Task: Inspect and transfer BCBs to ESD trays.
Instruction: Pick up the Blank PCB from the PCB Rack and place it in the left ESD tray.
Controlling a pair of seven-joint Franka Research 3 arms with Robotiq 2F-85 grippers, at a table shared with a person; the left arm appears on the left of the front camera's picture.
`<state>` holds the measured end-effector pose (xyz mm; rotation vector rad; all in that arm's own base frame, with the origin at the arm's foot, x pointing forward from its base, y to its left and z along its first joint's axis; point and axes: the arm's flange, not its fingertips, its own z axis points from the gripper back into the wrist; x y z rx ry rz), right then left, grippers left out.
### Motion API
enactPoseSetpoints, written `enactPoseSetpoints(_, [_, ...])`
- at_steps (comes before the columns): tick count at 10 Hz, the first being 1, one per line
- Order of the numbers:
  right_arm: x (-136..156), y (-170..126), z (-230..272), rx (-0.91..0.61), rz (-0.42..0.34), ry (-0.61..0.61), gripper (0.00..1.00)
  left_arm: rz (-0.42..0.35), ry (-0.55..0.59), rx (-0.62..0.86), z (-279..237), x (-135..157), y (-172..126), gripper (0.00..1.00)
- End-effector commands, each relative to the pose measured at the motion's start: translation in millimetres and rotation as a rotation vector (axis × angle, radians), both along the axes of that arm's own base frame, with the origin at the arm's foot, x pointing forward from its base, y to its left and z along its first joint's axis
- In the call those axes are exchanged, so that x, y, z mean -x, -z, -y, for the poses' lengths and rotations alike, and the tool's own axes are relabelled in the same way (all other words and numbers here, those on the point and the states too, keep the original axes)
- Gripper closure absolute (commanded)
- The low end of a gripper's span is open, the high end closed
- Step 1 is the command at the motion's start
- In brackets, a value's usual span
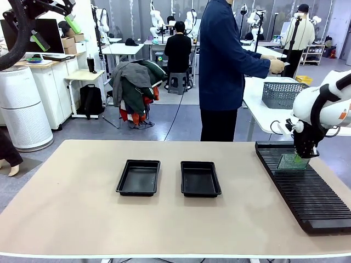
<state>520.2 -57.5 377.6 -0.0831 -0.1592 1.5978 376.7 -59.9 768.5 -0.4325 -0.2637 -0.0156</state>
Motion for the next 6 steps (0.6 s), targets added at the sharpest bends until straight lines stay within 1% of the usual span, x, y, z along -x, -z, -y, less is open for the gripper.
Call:
enactPoseSetpoints(1, [19.1,-37.3,0.4,0.013,0.002,0.037,1.00,0.002,0.007,-0.001,-0.7,0.1,0.9,0.00])
enactPoseSetpoints(4, [51.1,-122.1,4.0,0.007,-0.008,0.120,1.00,0.002,0.007,-0.001,-0.7,0.1,0.9,0.00])
enactPoseSetpoints(5, [65.0,-152.9,6.5,0.001,-0.012,0.126,1.00,0.002,0.007,-0.001,-0.7,0.1,0.9,0.00])
enactPoseSetpoints(6, [75.5,-177.4,9.0,-0.011,-0.017,0.124,1.00,0.002,0.007,-0.001,-0.7,0.1,0.9,0.00])
